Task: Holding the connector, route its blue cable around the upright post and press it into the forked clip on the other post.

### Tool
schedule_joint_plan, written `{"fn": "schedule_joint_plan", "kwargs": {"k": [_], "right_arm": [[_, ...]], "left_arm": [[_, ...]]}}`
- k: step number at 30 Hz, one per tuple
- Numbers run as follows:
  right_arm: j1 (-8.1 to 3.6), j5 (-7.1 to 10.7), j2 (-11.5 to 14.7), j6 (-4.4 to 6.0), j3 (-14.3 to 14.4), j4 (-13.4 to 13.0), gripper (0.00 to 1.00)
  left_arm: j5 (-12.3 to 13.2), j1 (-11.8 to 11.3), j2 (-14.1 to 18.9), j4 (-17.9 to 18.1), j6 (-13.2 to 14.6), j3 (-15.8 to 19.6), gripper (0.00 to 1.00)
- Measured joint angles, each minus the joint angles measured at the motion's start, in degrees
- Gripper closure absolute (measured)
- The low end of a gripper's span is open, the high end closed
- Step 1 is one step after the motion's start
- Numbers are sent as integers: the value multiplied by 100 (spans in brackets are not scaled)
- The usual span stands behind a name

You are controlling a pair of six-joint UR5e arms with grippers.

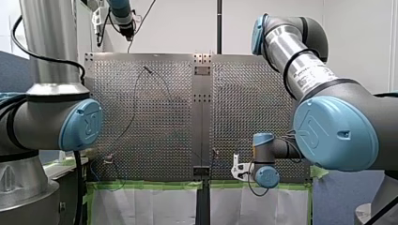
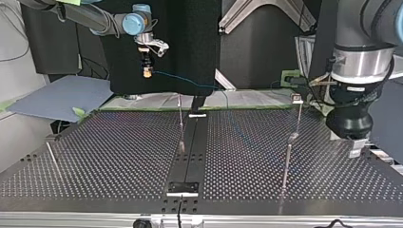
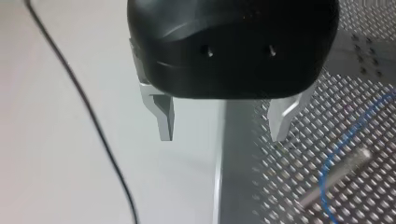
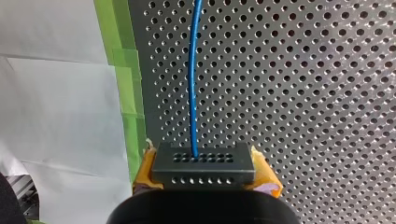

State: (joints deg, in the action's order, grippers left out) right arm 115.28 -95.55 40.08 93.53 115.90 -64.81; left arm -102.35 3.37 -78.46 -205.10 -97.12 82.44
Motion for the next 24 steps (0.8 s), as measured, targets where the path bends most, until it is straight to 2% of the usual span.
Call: {"fn": "schedule_joint_plan", "kwargs": {"k": [5, 11, 18, 24], "right_arm": [[0, 0, -1, 4, -2, -9, 100], [0, 0, -1, 8, -1, -23, 100], [1, 0, -1, 5, -1, -12, 100], [0, 0, 0, 0, -1, 0, 100]], "left_arm": [[234, 22, 206, -233, 2, -233, 0], [503, 100, 82, -417, 68, -311, 0], [789, 178, -205, -195, 141, -52, 0], [728, 204, -487, 85, 77, 230, 0]]}}
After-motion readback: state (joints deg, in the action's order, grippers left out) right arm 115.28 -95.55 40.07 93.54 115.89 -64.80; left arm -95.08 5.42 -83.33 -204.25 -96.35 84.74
